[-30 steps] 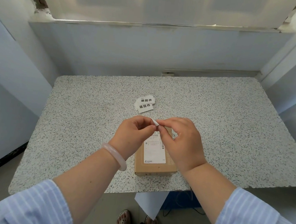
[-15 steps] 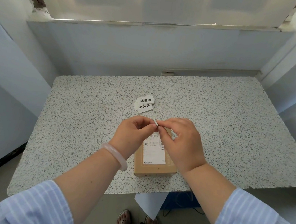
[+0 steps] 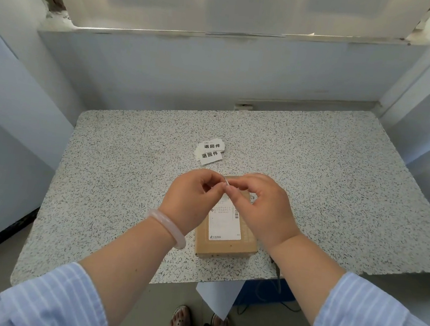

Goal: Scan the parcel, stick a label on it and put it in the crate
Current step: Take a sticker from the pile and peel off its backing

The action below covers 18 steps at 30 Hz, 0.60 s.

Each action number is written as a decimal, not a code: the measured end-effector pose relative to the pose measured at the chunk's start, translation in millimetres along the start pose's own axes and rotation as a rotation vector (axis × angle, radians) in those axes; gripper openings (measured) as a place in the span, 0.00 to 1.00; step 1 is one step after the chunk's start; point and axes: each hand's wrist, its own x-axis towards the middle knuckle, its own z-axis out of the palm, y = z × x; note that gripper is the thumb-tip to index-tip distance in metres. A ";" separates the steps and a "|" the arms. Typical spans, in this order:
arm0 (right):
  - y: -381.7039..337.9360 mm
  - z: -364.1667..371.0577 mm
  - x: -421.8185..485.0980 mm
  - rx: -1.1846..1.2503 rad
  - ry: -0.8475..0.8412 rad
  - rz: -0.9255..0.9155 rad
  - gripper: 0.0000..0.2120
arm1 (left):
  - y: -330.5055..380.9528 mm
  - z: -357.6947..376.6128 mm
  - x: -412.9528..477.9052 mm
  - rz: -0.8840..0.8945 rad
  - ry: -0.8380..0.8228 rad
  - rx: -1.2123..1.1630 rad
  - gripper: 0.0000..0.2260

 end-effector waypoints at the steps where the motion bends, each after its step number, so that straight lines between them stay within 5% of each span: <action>1: 0.3 -0.5 0.6 -0.004 0.001 -0.002 0.09 | 0.0 -0.3 0.1 0.008 -0.003 0.017 0.03; 12: 0.4 1.6 3.6 -0.149 0.080 -0.099 0.04 | -5.5 3.2 4.4 -0.076 -0.022 -0.114 0.05; 18: 5.3 2.2 6.4 -0.043 0.013 0.102 0.04 | -17.8 2.7 8.1 -0.122 -0.052 -0.142 0.03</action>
